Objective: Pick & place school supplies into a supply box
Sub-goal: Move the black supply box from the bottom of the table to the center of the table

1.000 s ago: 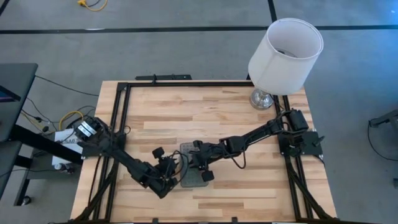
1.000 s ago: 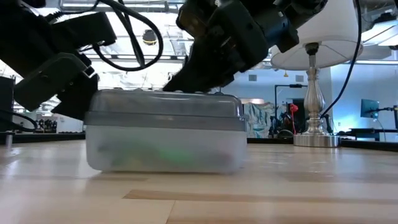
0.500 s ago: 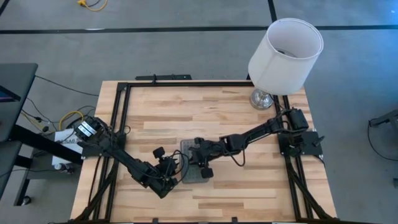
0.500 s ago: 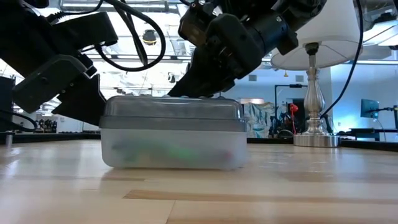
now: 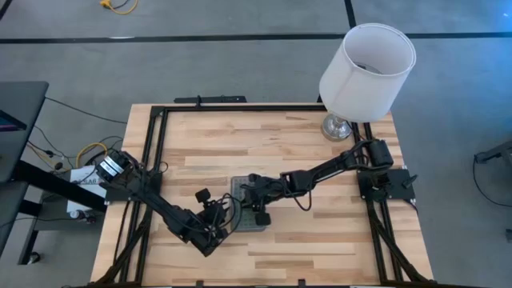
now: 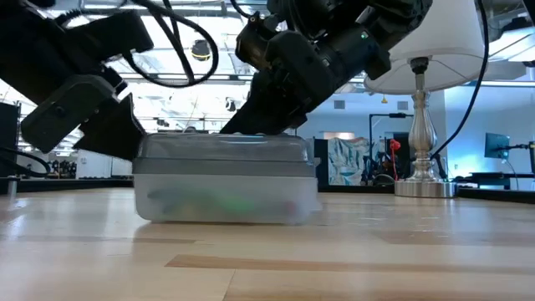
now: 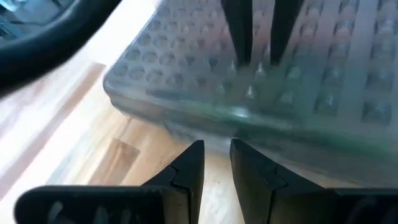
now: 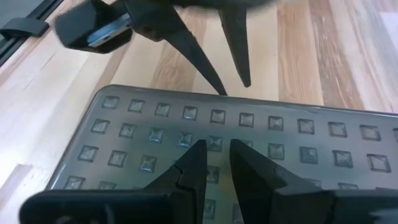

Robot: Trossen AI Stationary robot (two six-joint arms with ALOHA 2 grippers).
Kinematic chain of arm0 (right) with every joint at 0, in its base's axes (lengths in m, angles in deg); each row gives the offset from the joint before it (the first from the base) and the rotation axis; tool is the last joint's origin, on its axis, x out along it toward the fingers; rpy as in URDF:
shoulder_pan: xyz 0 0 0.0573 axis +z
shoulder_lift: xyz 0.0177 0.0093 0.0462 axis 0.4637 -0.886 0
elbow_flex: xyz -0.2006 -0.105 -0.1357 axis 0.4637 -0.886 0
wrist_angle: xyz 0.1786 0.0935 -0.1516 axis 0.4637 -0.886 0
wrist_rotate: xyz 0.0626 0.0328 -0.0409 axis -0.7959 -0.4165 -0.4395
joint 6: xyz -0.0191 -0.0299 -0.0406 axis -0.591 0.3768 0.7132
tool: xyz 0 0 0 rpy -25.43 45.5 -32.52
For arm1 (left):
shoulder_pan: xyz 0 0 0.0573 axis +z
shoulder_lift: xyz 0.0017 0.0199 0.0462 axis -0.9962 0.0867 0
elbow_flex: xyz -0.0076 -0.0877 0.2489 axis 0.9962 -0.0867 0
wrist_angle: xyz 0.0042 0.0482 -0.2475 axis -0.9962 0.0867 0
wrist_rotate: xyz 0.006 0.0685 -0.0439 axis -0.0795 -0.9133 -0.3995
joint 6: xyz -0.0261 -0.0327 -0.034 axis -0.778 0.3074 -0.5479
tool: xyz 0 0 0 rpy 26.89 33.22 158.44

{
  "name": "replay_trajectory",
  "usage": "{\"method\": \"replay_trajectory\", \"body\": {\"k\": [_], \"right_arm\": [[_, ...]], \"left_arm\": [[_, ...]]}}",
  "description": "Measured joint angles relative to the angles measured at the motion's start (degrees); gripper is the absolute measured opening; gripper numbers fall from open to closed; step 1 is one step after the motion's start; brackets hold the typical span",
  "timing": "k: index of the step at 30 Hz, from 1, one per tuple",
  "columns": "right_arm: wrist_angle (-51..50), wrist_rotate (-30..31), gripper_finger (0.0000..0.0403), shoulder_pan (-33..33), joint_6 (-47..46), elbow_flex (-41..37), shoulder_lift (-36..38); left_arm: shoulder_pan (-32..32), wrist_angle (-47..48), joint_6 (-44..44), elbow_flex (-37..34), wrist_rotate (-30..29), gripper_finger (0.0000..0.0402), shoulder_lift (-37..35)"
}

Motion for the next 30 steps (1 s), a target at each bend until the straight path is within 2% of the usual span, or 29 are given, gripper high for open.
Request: {"method": "replay_trajectory", "body": {"k": [6, 17, 26, 30], "right_arm": [[2.6, 0.1, 0.0065, 0.0, 1.3, 0.0, -0.8], [-4.7, 1.0, 0.0065, 0.4, 4.6, -0.5, 8.5], [-18.4, 10.3, 0.0065, 4.6, 1.9, -0.4, 12.4], [-24.6, 13.2, 0.0065, 7.0, -1.8, -0.4, 12.3]], "left_arm": [[-0.3, 1.3, -0.4, 0.0, -1.2, 0.0077, -0.1], [-0.2, 2.8, -1.1, 0.1, 0.4, 0.0077, -0.1], [1.8, 1.9, -0.4, 0.1, 0.4, 0.0077, -0.1], [2.9, -1.8, 3.8, 0.1, 2.5, 0.0077, -0.1]]}}
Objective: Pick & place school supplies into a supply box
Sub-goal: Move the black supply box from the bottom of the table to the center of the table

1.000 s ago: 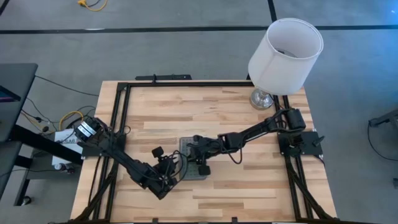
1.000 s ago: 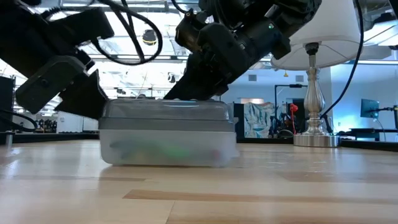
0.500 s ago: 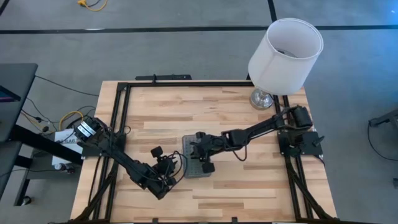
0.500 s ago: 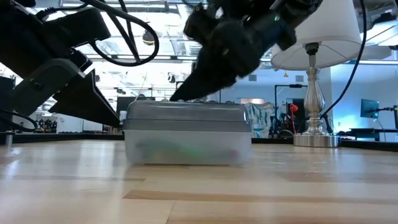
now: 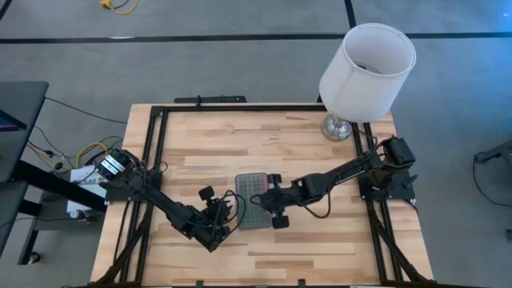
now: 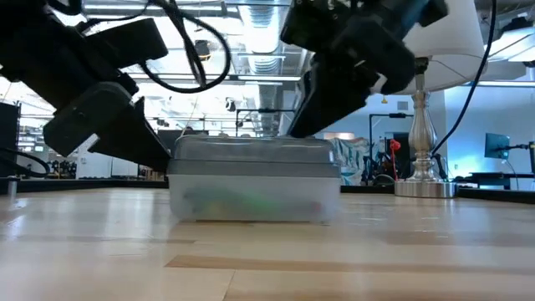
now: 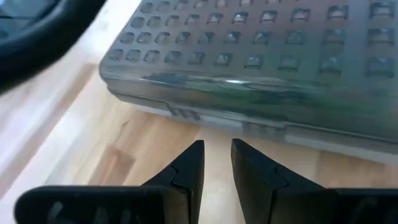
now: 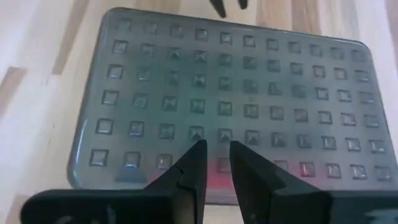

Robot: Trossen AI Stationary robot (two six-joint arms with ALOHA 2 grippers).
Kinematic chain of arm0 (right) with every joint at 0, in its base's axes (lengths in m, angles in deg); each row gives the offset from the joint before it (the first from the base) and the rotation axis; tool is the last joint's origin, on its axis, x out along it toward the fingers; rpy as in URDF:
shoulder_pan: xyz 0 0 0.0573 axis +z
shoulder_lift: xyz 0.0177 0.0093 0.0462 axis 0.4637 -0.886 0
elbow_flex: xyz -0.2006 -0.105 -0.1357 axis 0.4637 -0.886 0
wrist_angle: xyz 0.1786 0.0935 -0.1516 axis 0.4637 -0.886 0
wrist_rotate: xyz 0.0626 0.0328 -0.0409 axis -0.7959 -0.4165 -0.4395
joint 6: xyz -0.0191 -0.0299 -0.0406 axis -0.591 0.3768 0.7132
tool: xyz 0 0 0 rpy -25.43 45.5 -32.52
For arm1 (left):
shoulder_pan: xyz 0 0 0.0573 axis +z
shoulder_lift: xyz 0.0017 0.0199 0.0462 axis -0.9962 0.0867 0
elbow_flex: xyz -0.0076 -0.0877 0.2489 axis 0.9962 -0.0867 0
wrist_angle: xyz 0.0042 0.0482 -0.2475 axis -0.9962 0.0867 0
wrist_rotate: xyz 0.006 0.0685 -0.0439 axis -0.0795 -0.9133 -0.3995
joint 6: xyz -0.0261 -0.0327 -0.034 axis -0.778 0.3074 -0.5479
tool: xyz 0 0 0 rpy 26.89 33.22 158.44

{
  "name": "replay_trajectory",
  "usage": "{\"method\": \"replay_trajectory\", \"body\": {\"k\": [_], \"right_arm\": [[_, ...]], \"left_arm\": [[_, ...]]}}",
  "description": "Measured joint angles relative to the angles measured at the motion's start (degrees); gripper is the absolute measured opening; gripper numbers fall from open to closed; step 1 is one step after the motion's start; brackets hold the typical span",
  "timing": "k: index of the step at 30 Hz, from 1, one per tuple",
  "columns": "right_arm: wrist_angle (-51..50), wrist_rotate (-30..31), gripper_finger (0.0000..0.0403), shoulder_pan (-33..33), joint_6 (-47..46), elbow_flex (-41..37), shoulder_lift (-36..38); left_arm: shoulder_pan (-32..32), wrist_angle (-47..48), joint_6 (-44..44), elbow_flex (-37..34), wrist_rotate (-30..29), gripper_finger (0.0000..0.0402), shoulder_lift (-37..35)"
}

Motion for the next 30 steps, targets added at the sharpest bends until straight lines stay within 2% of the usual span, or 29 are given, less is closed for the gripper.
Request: {"method": "replay_trajectory", "body": {"k": [7, 12, 19, 24, 30], "right_arm": [[-4.4, 8.9, 0.0065, 4.4, -3.7, 0.1, 0.1], [-5.2, 10.9, 0.0065, 6.1, -4.7, 0.1, 0.1], [-12.2, 21.6, 0.0065, 10.1, -9.4, 0.1, 4.4], [-17.9, 22.1, 0.0065, 12.3, -15.5, 0.1, 7.1], [-18.6, 21.8, 0.0065, 12.9, -19.0, 0.1, 1.4]], "left_arm": [[2.0, -5.3, 6.3, 0.0, 3.7, 0.0077, 0.0], [3.0, -5.5, 6.7, 0.0, 4.8, 0.0077, 0.0], [4.0, -6.2, 8.6, 0.0, 5.4, 0.0077, 0.0], [4.2, -7.2, 9.6, 0.0, 6.8, 0.0077, 0.0], [4.3, -11.7, 13.0, 0.0, 8.9, 0.0077, 0.0]]}}
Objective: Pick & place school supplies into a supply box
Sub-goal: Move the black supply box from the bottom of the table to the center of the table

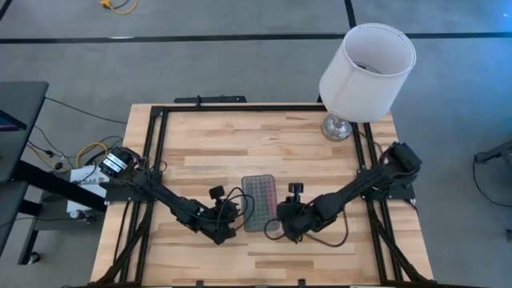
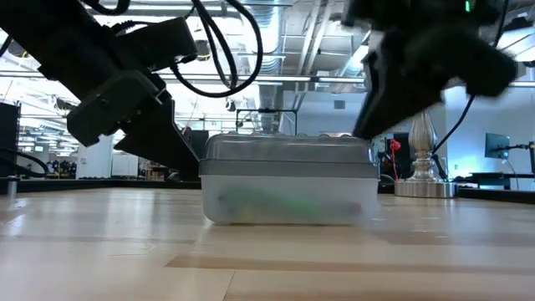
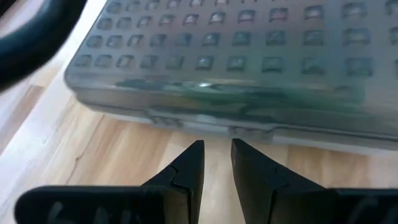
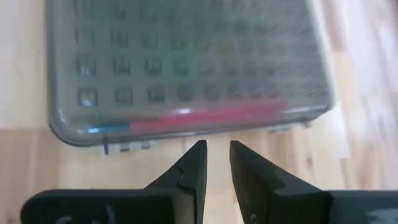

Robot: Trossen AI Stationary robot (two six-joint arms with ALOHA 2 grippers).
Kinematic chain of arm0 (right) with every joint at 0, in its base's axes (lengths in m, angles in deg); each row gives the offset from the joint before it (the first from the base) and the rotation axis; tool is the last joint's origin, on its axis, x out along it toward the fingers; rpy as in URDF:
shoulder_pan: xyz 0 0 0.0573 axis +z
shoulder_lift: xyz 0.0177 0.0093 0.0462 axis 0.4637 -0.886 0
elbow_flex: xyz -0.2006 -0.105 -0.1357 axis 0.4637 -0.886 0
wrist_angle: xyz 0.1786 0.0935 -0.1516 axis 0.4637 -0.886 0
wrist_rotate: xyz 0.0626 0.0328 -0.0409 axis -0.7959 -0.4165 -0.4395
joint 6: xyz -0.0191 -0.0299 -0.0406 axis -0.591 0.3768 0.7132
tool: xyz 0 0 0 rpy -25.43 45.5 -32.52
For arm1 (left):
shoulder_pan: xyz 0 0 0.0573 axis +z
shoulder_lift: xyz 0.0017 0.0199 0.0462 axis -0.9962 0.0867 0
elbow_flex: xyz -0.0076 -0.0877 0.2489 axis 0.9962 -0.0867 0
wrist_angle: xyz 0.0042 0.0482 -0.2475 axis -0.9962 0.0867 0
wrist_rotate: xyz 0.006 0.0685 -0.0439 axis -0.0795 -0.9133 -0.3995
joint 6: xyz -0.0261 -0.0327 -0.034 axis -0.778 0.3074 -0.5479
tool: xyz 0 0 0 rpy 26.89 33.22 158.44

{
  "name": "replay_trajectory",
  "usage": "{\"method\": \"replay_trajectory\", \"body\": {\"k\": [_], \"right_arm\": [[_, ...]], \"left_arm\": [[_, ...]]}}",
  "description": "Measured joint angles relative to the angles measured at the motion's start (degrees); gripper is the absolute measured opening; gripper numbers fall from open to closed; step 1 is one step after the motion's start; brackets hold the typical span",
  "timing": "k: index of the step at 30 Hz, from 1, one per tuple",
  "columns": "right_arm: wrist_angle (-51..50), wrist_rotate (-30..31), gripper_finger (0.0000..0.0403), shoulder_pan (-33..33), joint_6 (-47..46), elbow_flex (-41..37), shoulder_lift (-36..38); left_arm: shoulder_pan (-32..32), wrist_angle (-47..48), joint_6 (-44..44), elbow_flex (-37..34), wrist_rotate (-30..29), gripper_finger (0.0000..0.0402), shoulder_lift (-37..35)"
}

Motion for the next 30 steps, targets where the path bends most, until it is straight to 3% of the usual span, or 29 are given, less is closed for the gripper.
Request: {"method": "replay_trajectory", "body": {"k": [7, 30], "right_arm": [[2.4, -0.1, 0.0065, -1.2, -2.1, -0.1, -5.9], [6.3, -0.1, 0.0065, -8.3, 3.5, -0.1, -6.0]], "left_arm": [[0.0, -0.8, 0.8, 0.0, 1.4, 0.0077, 0.0], [5.4, 0.3, 4.6, -0.1, -1.1, 0.0077, 0.0]]}}
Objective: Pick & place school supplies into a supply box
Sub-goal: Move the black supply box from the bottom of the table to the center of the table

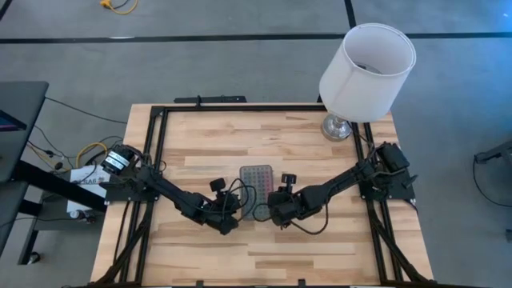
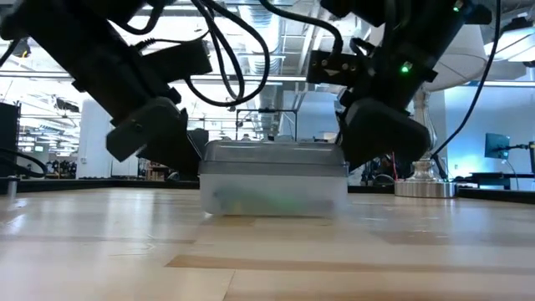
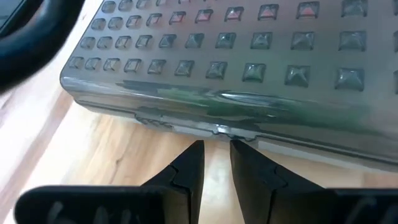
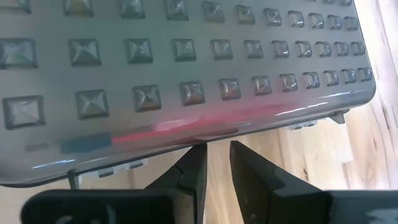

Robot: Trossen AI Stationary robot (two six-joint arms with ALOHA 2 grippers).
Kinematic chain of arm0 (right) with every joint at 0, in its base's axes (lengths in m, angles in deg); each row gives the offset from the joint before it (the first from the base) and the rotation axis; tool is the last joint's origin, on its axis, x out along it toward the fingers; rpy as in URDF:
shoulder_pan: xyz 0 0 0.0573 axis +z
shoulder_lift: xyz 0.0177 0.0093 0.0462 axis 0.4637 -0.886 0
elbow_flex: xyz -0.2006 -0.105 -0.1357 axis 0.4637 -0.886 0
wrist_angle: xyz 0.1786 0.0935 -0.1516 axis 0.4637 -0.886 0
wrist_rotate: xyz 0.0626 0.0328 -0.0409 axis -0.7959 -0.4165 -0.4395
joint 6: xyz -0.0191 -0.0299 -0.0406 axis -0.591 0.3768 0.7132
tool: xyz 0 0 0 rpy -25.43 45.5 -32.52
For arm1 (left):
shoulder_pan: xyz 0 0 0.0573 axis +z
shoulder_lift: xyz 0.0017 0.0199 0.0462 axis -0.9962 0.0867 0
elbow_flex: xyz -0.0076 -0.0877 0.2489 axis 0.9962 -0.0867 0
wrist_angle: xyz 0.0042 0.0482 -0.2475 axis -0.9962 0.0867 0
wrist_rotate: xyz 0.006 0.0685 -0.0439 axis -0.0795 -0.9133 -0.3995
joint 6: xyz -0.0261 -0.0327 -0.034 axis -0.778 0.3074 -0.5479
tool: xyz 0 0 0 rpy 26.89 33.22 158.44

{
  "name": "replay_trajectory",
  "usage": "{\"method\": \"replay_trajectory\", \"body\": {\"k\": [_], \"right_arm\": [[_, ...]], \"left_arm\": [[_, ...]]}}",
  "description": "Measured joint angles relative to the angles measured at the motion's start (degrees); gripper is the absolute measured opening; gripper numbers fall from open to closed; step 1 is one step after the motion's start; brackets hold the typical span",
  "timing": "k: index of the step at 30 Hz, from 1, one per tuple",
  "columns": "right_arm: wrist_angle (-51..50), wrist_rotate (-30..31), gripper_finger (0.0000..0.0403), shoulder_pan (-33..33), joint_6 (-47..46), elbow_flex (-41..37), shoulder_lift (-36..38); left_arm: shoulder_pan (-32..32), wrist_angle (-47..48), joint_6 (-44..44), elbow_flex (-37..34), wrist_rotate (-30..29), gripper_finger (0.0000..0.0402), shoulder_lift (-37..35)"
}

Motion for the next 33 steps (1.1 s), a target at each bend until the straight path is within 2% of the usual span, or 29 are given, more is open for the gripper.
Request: {"method": "replay_trajectory", "body": {"k": [33], "right_arm": [[-1.0, -1.4, 0.0065, -1.1, 0.4, 0.1, 0.1]], "left_arm": [[0.7, 1.5, -1.2, 0.1, 0.7, 0.0077, 0.0]]}}
